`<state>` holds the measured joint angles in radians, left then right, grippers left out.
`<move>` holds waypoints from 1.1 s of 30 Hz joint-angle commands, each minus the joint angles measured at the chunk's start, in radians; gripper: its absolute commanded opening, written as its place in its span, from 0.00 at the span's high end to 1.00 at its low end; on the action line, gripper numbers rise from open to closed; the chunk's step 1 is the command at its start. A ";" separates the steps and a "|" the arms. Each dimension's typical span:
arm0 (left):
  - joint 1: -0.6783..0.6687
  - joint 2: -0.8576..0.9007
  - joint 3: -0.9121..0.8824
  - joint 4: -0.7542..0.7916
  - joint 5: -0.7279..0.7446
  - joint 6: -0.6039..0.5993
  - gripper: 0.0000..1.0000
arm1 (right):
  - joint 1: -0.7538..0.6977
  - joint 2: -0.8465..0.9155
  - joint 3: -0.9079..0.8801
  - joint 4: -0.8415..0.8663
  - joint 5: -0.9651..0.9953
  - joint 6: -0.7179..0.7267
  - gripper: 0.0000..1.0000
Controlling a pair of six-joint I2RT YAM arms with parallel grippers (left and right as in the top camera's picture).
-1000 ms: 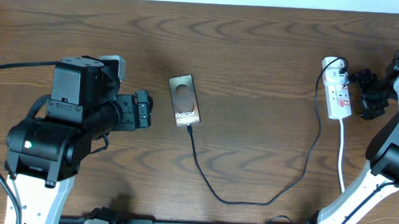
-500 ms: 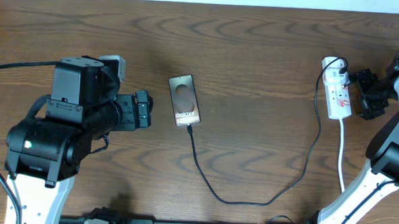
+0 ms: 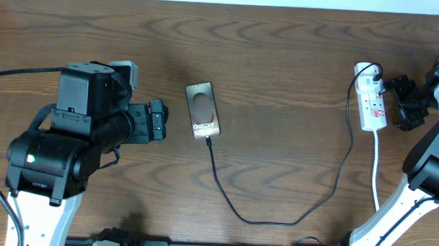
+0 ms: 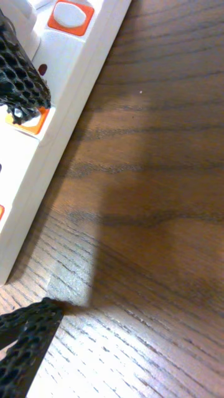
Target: Plug charger to phone and switch on socket
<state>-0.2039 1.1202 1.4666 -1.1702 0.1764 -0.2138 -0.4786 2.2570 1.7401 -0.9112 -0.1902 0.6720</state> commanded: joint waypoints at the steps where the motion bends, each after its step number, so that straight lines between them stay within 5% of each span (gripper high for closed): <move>1: 0.003 -0.003 0.004 0.000 -0.013 -0.013 0.09 | 0.022 0.094 -0.035 -0.009 -0.085 -0.080 0.01; 33: 0.003 -0.003 0.004 0.000 -0.013 -0.012 0.09 | 0.029 0.094 -0.035 -0.039 -0.100 -0.129 0.01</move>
<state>-0.2039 1.1202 1.4666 -1.1702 0.1764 -0.2138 -0.4877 2.2601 1.7477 -0.9314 -0.2249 0.5877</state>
